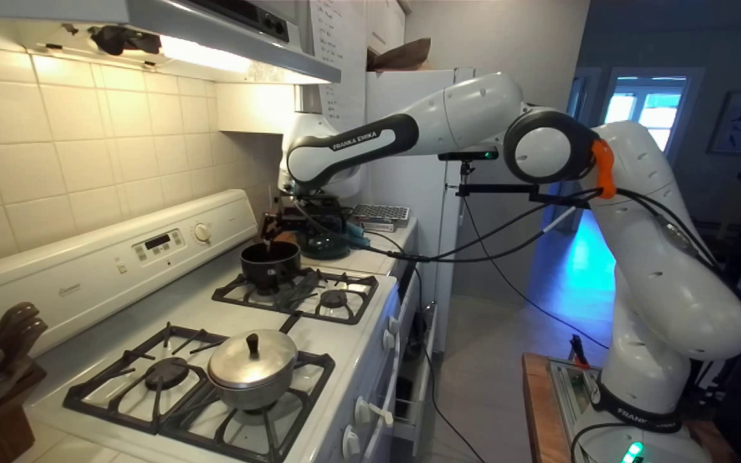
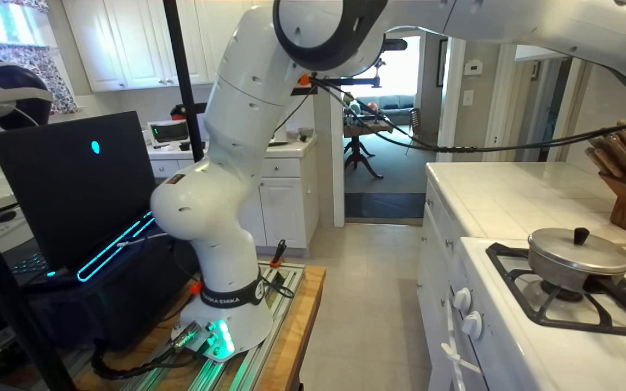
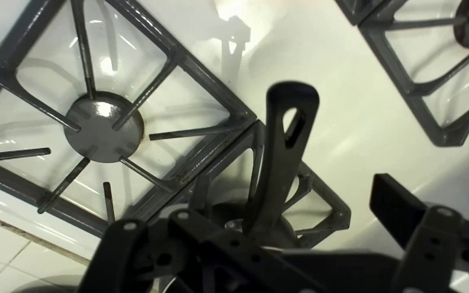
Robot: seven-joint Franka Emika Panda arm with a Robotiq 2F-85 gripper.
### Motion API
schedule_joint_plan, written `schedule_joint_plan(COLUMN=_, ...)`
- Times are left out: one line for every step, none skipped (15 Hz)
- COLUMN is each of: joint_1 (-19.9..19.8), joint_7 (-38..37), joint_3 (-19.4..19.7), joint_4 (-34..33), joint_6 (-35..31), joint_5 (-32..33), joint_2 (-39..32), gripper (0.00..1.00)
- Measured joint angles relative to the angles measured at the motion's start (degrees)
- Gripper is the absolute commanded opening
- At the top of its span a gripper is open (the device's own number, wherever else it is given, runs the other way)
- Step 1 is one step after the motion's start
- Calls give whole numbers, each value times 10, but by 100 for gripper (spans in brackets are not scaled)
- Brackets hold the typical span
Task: Put the pot on the stove plate in front of it
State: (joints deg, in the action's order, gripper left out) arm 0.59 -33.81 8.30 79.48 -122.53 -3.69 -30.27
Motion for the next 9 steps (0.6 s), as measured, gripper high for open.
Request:
schedule_joint_plan(joint_1=-1, joint_7=32, joint_3=-4, joint_4=26, joint_6=0, joint_5=0, joint_2=19, gripper=100)
schedule_joint_plan(joint_1=-3, joint_7=62, joint_3=-8, joint_4=52, joint_6=0, joint_5=0, joint_2=37, gripper=100)
schedule_joint_plan(joint_1=-4, joint_7=91, joint_3=-12, joint_4=78, joint_6=0, joint_5=0, joint_2=54, gripper=100)
schedule_joint_plan(joint_1=-5, joint_7=117, joint_3=-15, joint_4=102, joint_6=0, joint_5=-1, joint_2=72, gripper=100)
schedule_joint_plan(joint_1=-5, joint_7=140, joint_3=-18, joint_4=126, joint_6=0, joint_5=-1, joint_2=87, gripper=100)
schedule_joint_plan(joint_1=-6, joint_7=161, joint_3=-21, joint_4=148, joint_6=0, joint_5=-1, joint_2=103, gripper=100)
schedule_joint_plan(joint_1=-6, joint_7=179, joint_3=-24, joint_4=169, joint_6=1, joint_5=-1, joint_2=117, gripper=100)
schedule_joint_plan(joint_1=-6, joint_7=196, joint_3=-26, joint_4=188, joint_6=2, joint_5=-1, joint_2=131, gripper=100)
schedule_joint_plan(joint_1=-7, joint_7=212, joint_3=-29, joint_4=206, joint_6=2, joint_5=-1, joint_2=144, gripper=100)
